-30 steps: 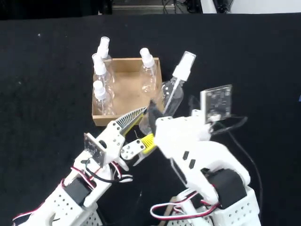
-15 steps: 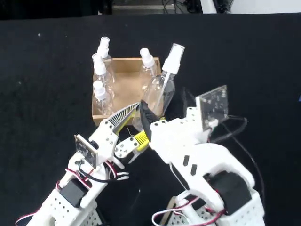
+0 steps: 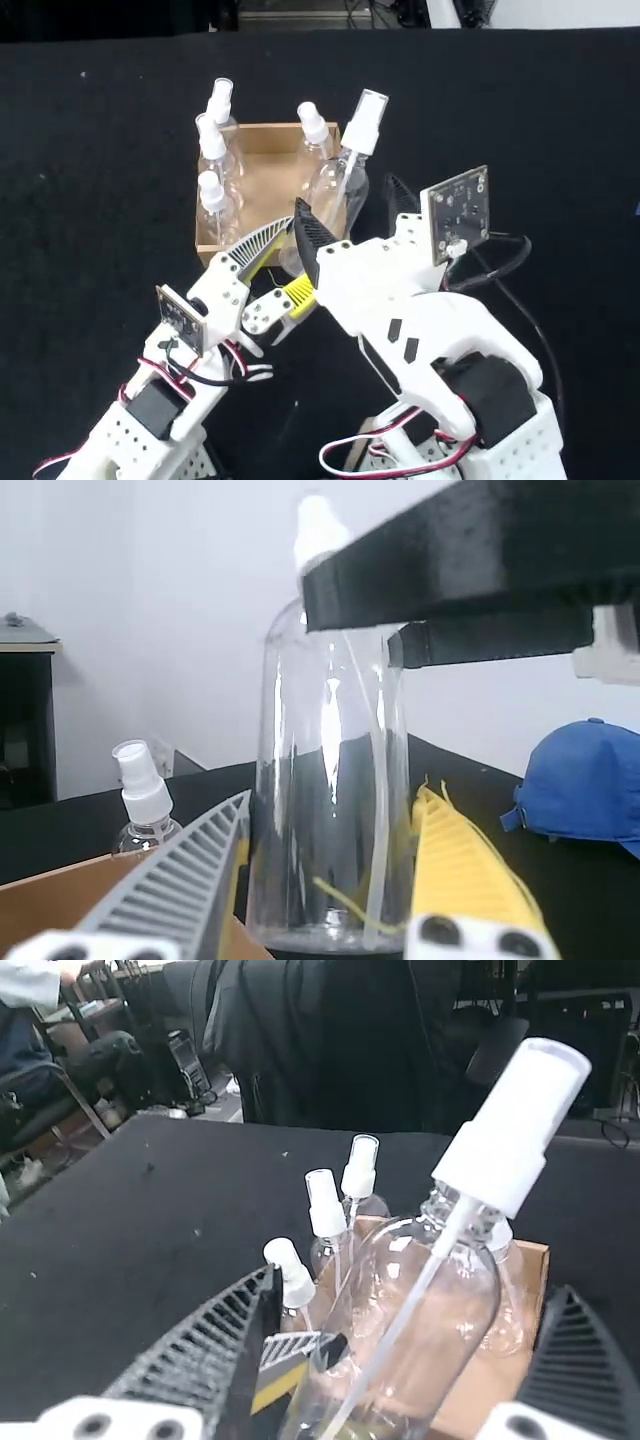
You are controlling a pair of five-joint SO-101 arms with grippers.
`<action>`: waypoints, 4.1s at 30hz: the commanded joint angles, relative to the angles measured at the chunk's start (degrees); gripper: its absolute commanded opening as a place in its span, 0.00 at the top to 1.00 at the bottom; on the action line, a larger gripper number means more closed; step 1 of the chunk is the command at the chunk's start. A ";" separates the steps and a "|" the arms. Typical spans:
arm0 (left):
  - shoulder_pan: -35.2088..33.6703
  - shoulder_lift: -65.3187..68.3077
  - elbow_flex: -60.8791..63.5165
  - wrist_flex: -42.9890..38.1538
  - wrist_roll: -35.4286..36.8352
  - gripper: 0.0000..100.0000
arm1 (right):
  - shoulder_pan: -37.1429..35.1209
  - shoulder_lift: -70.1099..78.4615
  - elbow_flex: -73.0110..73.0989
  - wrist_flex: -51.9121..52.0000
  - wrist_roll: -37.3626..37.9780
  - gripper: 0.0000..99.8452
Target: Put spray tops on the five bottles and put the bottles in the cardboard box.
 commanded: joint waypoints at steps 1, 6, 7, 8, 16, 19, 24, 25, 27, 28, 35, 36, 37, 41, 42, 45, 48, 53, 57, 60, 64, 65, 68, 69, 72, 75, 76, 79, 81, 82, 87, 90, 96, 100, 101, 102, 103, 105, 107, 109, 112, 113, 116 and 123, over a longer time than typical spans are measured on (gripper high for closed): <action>-0.48 -1.58 0.48 0.00 0.00 0.83 | -0.35 1.01 -3.47 -1.67 -3.87 0.63; -2.33 -1.58 0.48 -0.09 0.35 0.83 | 1.85 4.53 -5.58 -1.41 -9.49 0.63; -2.33 -1.58 0.48 -0.09 0.44 0.83 | 2.11 6.11 -6.64 -0.97 -10.37 0.63; -2.33 -1.58 0.48 -0.09 0.53 0.83 | 2.11 7.69 -7.87 0.09 -10.64 0.63; -2.24 -1.58 0.48 -0.09 0.53 0.83 | 1.93 15.87 -18.15 6.77 -10.99 0.63; -2.42 -1.58 0.48 0.00 0.62 0.83 | 1.85 17.80 -19.38 6.86 -10.99 0.63; -4.79 -1.58 0.48 0.00 0.62 0.83 | 1.76 22.11 -22.90 7.38 -10.99 0.63; -4.88 -1.58 0.48 0.00 0.62 0.83 | 1.76 23.08 -24.13 8.35 -10.99 0.63; -4.70 -1.58 0.48 0.00 0.62 0.83 | 1.85 25.27 -27.03 10.73 -10.99 0.63; -4.62 -1.58 0.48 0.00 0.62 0.83 | 1.93 26.51 -28.44 12.31 -10.99 0.63; -4.53 -1.58 0.48 0.26 0.62 0.83 | 2.02 35.03 -38.20 21.36 -10.55 0.63; -4.53 -1.49 0.48 0.26 0.62 0.83 | 2.02 36.00 -39.25 21.89 -10.55 0.63; -4.53 -1.49 0.48 0.26 0.62 0.83 | 2.11 36.70 -39.96 22.33 -10.55 0.63; -4.53 -1.49 0.48 0.26 0.62 0.83 | 2.11 37.58 -40.75 23.03 -10.46 0.63; -4.53 -1.49 0.48 0.26 0.53 0.83 | 2.11 37.49 -40.75 22.95 -10.46 0.63; -4.53 -1.49 0.48 0.26 0.53 0.83 | 1.76 36.53 -40.66 23.21 -10.46 0.63; -4.53 -1.49 0.48 0.26 0.53 0.83 | 1.76 35.38 -40.66 23.30 -10.46 0.65; -4.53 -1.49 0.48 0.26 0.53 0.83 | 2.11 35.12 -40.57 23.30 -10.37 0.82; -4.53 -1.49 0.48 0.26 0.53 0.83 | 1.85 35.12 -39.08 22.68 -10.46 0.80; -4.44 -1.58 0.48 0.26 0.53 0.83 | 2.11 35.12 -37.41 21.45 -10.81 0.72; -4.44 -1.58 0.48 0.18 0.53 0.83 | 2.11 35.12 -35.47 19.87 -10.46 0.73; -4.53 -1.58 0.48 0.18 0.53 0.83 | 2.11 35.12 -35.47 19.78 -10.46 0.75; -4.53 -1.58 0.48 0.18 0.53 0.83 | 2.11 35.03 -35.47 19.69 -10.46 0.80; -4.53 -1.58 0.48 0.18 0.53 0.83 | 2.11 34.95 -35.47 19.69 -10.37 0.81; -4.53 -1.58 0.48 0.26 0.53 0.83 | 2.20 34.68 -35.56 19.60 -10.73 0.88; -4.53 -1.58 0.48 0.26 0.53 0.83 | 2.20 34.68 -35.74 18.90 -10.29 0.99; -4.53 -1.58 0.48 0.26 0.53 0.83 | 2.20 34.68 -35.47 18.29 -10.29 0.99; -4.53 -1.58 0.48 0.26 0.18 0.83 | 2.20 34.68 -35.47 18.29 -10.37 0.99; -4.62 -1.58 0.48 0.26 0.09 0.82 | 2.20 34.68 -35.47 18.29 -10.37 0.99; -4.70 -1.58 0.48 0.26 0.09 0.82 | 2.20 34.68 -35.47 18.29 -10.37 0.99; -4.62 -1.58 0.48 0.35 0.62 0.72 | 2.20 34.68 -35.47 18.37 -10.37 0.99; -4.88 -1.58 0.48 0.35 0.62 0.66 | 2.20 34.68 -35.47 18.37 -10.37 0.99; -5.14 -1.58 0.48 0.35 0.18 0.66 | 3.34 34.68 -35.47 18.37 -10.37 0.99; -7.25 -1.58 0.22 0.35 0.53 0.66 | 7.91 34.68 -35.47 18.37 -9.41 0.99; -7.87 -1.58 0.13 0.26 0.53 0.66 | 9.14 34.68 -35.47 18.46 -8.09 0.99; -8.13 -1.58 -0.04 0.26 0.62 0.66 | 10.20 34.68 -35.47 18.46 -7.12 0.99; -8.22 -1.58 -0.40 0.44 0.62 0.66 | 11.16 34.68 -35.47 18.46 -6.51 0.99; -8.22 -1.58 -0.66 1.49 0.62 0.66 | 12.57 34.95 -35.47 18.29 -5.63 0.99; -8.40 -1.58 -0.84 2.55 0.62 0.65 | 13.01 35.03 -35.38 18.29 -5.54 0.99; -8.22 -1.58 -0.84 2.55 0.62 0.65 | 13.36 35.03 -34.42 17.23 -4.75 0.99; -7.96 -1.67 -1.27 2.81 0.62 0.65 | 15.91 35.12 -31.60 11.69 -2.81 0.99; -7.96 -1.67 -1.71 2.99 0.62 0.66 | 17.32 35.12 -29.93 8.88 -2.20 0.99; -7.87 -1.67 -4.62 8.09 0.62 0.66 | 19.16 35.03 -23.96 0.62 -1.14 0.99; -7.78 -1.67 -18.24 33.05 0.62 0.66 | 19.16 34.59 -15.43 -8.97 -0.09 0.99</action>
